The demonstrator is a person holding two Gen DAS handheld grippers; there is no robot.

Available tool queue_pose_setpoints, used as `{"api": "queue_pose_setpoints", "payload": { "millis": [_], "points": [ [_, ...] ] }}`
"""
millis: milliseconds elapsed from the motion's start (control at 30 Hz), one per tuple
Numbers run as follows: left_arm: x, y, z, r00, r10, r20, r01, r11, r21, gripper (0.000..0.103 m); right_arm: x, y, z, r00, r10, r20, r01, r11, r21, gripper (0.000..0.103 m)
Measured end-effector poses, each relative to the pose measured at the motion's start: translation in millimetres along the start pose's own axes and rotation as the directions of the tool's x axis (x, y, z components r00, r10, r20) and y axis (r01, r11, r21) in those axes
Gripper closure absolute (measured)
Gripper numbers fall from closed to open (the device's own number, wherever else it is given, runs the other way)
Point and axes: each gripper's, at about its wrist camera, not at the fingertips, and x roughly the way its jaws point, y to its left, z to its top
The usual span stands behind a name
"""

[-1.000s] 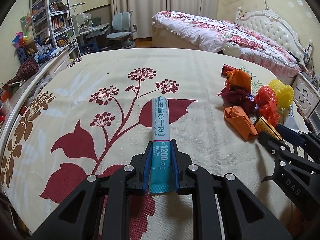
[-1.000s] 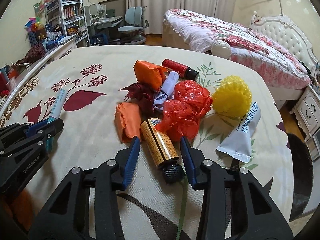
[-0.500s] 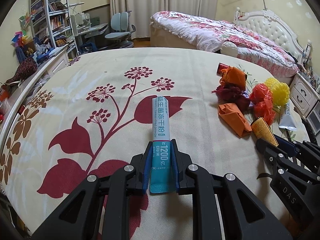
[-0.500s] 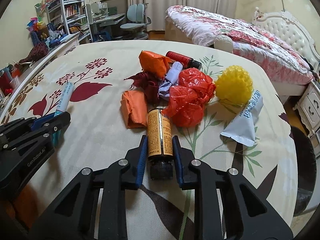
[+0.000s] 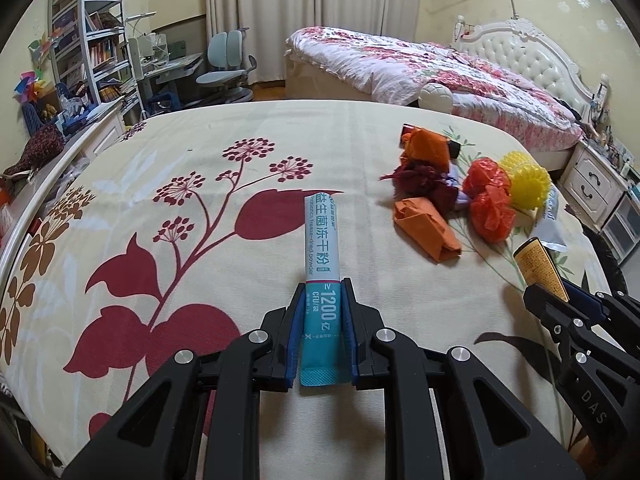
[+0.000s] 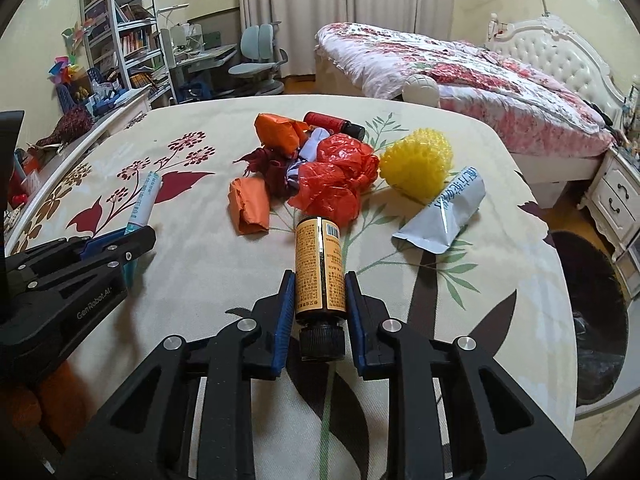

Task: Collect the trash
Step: 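Carry tube and spray can over the bin and open both tools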

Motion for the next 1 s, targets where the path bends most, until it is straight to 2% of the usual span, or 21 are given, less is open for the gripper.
{"api": "queue_pose_setpoints", "payload": {
  "millis": [500, 1000],
  "points": [
    [-16.7, -58.8, 5.1, 0.994, -0.101, 0.037, 0.098, 0.992, 0.077, 0.084, -37.5, -65.0, -7.7, 0.990, -0.127, 0.060, 0.119, 0.986, 0.117, 0.079],
    [-28.1, -149.4, 19.3, 0.968, -0.242, 0.068, 0.223, 0.952, 0.210, 0.084, -65.5, -145.5, -17.5, 0.952, -0.295, 0.086, 0.265, 0.930, 0.255, 0.079]
  ]
}}
